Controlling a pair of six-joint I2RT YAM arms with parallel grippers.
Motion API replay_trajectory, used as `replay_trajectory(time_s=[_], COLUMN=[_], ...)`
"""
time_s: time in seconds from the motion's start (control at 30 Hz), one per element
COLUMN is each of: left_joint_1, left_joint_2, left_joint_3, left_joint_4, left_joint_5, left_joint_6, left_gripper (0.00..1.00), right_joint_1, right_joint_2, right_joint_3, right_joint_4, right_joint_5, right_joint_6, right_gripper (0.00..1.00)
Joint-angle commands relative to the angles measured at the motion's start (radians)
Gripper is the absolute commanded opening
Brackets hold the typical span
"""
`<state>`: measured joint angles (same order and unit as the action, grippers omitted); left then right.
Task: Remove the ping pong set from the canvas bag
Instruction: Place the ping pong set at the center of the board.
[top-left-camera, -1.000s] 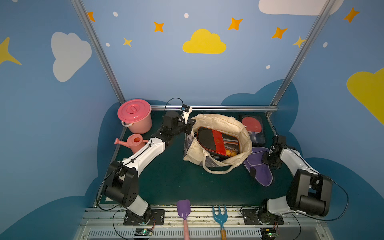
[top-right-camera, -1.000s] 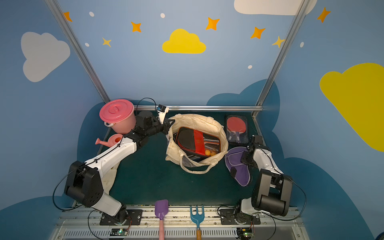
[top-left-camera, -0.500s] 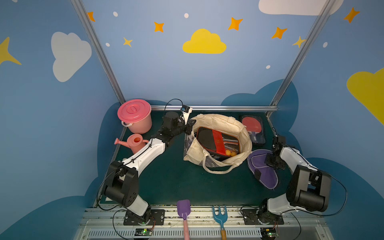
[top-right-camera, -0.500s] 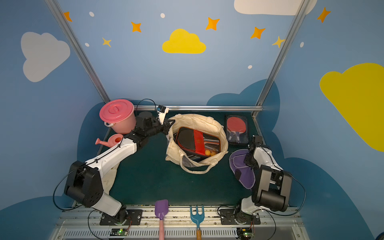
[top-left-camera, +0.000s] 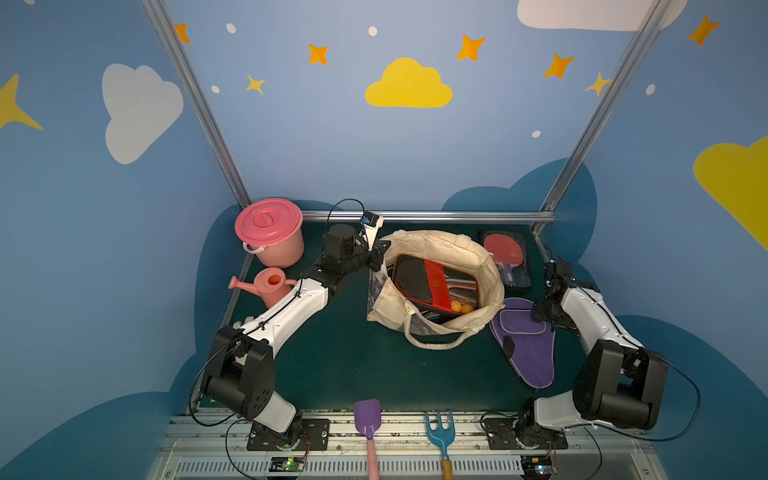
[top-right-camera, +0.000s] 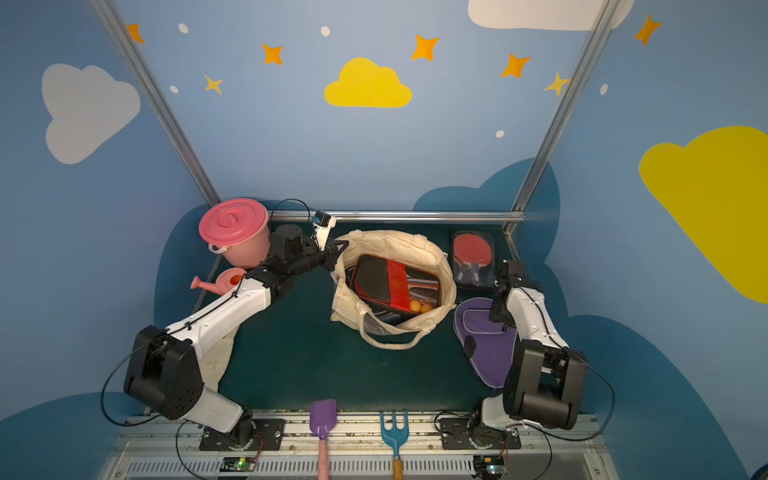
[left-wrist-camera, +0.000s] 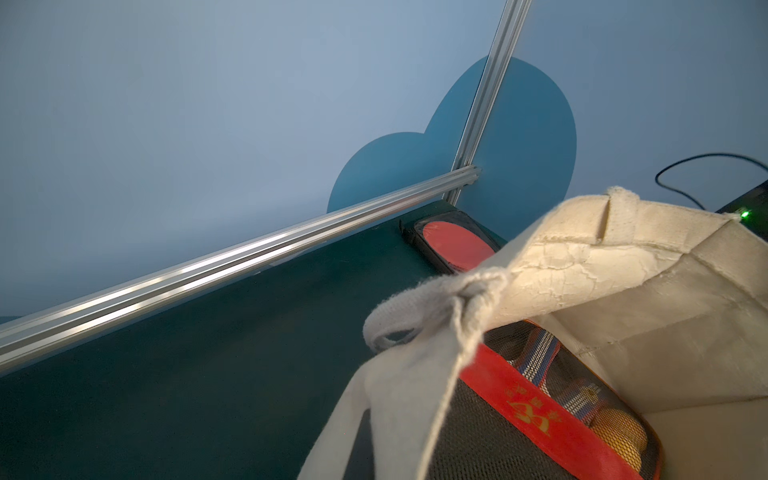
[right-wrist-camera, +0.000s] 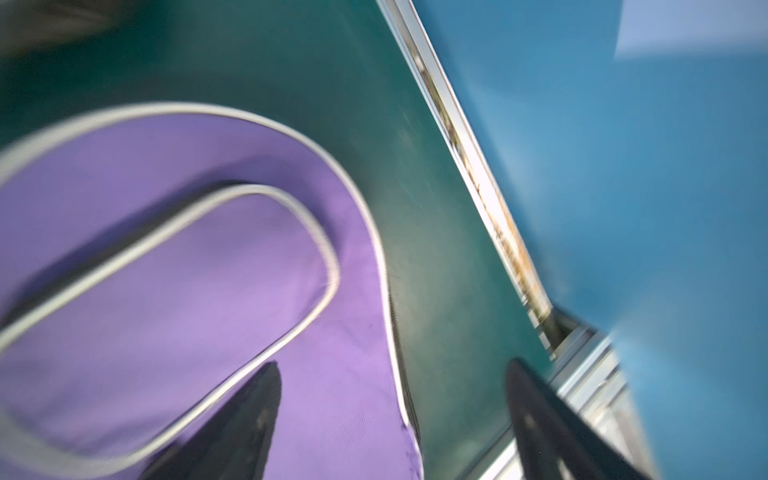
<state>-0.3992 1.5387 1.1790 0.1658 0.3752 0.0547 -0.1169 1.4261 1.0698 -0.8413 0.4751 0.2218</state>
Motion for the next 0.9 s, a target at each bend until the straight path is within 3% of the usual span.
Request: replay_trajectory(time_s=[0.0, 0.23, 0.37, 0.6, 0.87], left_joint_1=[0.01, 0.012, 0.016, 0.052, 0.086], left_joint_2=[-0.061, -0.113, -0.11, -0.084, -0.05], left_joint_3=[0.007, 0.025, 0.091, 0.226, 0.34], left_joint_4=[0.006, -0.029, -0.082, -0.101, -0.12], left_joint_5=[-0.019, -0.087, -0.104, -0.092, -0.026], left_joint_6=[0.035, 0.056, 0.093, 0.123, 0.139], left_gripper=[0.04, 0.04, 0.04, 0.04, 0.04], right_joint_1=[0.108, 0.297, 0.413, 0.651, 0.798], right_joint_2=[-0.087, -0.251, -0.286, -0.241, -0.05], right_joint_3=[0.101, 0.216, 0.267, 0.409, 0.451], right_joint_4=[-0.061, 0.022, 0.064, 0.052, 0.135], right_joint_5=[0.017, -0.295, -0.392, -0.483, -0.642], right_joint_6=[-0.035, -0.151, -0.21, -0.378, -0.414], right_gripper=[0.85, 0.86, 0.86, 0.86, 0.86])
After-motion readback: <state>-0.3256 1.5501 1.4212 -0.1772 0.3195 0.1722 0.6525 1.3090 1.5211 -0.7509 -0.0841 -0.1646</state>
